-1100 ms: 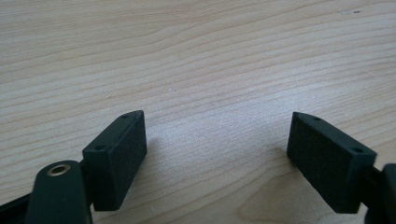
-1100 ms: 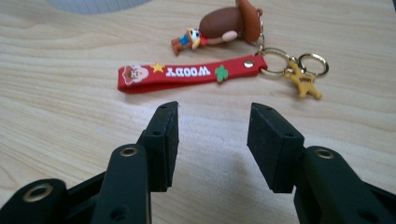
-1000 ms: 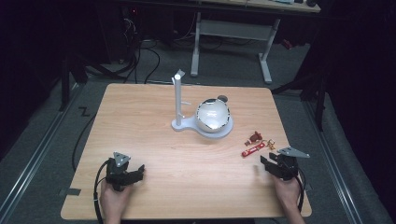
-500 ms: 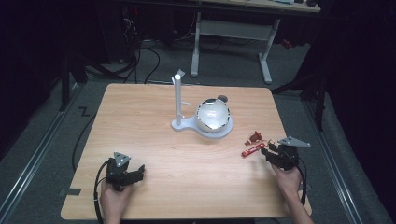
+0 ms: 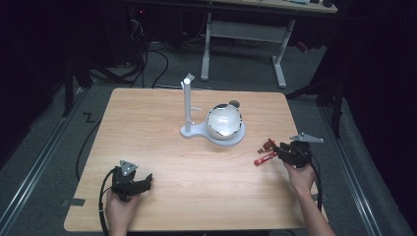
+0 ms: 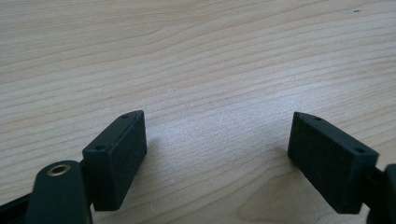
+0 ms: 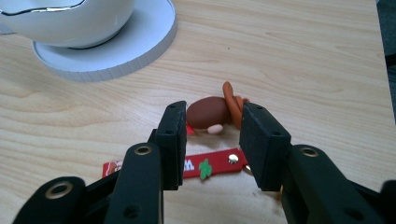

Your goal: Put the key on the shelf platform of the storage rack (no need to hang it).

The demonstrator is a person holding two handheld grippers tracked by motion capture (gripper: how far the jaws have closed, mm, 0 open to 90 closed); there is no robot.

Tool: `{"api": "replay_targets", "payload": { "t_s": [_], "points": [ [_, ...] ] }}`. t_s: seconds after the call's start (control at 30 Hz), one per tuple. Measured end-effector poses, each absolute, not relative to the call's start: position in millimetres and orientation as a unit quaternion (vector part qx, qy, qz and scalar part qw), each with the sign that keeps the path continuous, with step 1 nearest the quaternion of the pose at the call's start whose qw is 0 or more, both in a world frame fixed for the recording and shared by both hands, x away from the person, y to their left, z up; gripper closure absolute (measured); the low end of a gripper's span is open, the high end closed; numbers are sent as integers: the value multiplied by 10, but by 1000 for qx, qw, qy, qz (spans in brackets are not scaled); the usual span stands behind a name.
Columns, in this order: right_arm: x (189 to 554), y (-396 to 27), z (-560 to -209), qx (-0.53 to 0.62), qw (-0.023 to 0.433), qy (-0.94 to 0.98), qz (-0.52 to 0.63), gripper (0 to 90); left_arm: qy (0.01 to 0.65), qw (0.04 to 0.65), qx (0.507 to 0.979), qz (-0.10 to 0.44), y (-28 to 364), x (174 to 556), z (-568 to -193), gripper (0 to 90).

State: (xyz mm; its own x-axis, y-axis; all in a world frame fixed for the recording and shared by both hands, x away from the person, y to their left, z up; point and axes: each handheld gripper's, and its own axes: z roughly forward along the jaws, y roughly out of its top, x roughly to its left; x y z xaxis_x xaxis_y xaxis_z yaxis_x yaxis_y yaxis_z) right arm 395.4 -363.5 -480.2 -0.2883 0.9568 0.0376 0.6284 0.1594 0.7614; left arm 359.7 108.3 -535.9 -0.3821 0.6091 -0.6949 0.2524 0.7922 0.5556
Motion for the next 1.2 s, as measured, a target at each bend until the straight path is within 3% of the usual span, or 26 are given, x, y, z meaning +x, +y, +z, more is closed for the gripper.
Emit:
{"api": "replay_targets", "payload": {
  "t_s": [0.5,0.77,1.0,1.2],
  "points": [
    [4307,-3646,-4805,551,217,738,323,684,812,488,264,183,1080,3596,-5357,199],
    [4377,-3658,-4921,562,201,740,309,734,814,486,261,181,1076,3596,-5354,199],
    [4389,-3680,-4956,563,196,744,302,830,814,486,260,181,1075,3596,-5354,199],
    [4382,-3638,-4958,549,208,754,296,846,814,487,261,181,1076,3596,-5354,199]
  ]
}}
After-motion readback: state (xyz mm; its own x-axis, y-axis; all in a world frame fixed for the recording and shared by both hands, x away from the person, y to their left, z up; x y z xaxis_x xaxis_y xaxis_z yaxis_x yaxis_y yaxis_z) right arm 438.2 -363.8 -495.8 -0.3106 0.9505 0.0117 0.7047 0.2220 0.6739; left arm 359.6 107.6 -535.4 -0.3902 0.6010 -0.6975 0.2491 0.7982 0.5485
